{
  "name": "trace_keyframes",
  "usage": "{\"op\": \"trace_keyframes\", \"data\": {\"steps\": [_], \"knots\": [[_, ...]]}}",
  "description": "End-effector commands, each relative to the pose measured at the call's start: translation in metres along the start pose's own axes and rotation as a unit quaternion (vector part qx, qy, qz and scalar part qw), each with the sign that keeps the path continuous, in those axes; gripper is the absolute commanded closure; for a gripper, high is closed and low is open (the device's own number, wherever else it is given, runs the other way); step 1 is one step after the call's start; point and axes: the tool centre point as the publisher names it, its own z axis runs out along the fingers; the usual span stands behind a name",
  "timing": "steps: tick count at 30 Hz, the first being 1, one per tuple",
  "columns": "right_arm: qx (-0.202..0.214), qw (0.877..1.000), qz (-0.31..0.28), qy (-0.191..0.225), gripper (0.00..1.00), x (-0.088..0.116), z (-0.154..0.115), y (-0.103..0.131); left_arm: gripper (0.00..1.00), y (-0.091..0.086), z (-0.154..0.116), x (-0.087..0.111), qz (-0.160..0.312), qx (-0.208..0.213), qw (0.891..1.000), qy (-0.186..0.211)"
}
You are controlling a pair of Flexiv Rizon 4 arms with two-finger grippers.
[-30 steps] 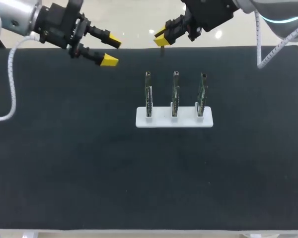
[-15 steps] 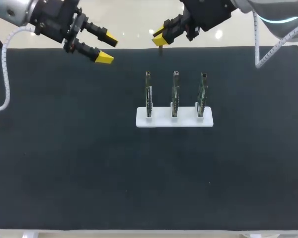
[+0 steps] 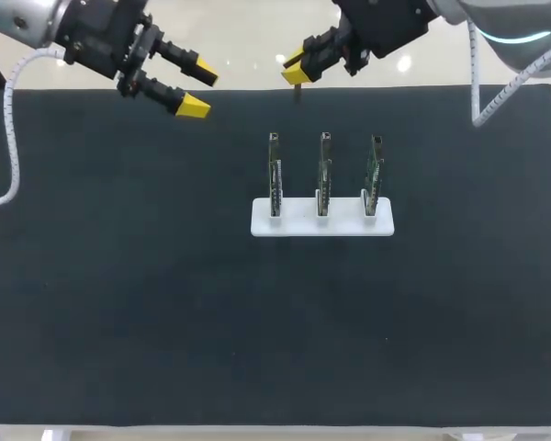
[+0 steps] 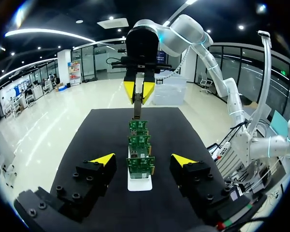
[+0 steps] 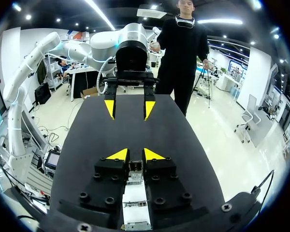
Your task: Pick up the optical module with the left hand, and insert it into the network port with the right hand.
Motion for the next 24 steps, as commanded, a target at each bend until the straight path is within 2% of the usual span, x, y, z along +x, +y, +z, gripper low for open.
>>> {"op": "trace_keyframes", "data": {"steps": [1, 14, 24], "knots": [[-0.005, 1.000, -0.008, -0.003, 1.00, 0.007, -0.003, -0.003, 0.00, 0.001, 0.000, 0.000, -0.001, 0.001, 1.000, 0.002], [-0.044, 0.998, -0.038, -0.004, 1.00, 0.055, -0.044, -0.008, 0.00, 0.001, 0.000, 0.000, -0.001, 0.001, 1.000, 0.002], [-0.062, 0.997, -0.034, 0.000, 1.00, 0.086, -0.057, -0.010, 0.00, 0.001, 0.000, 0.000, -0.001, 0.001, 1.000, 0.002]]}}
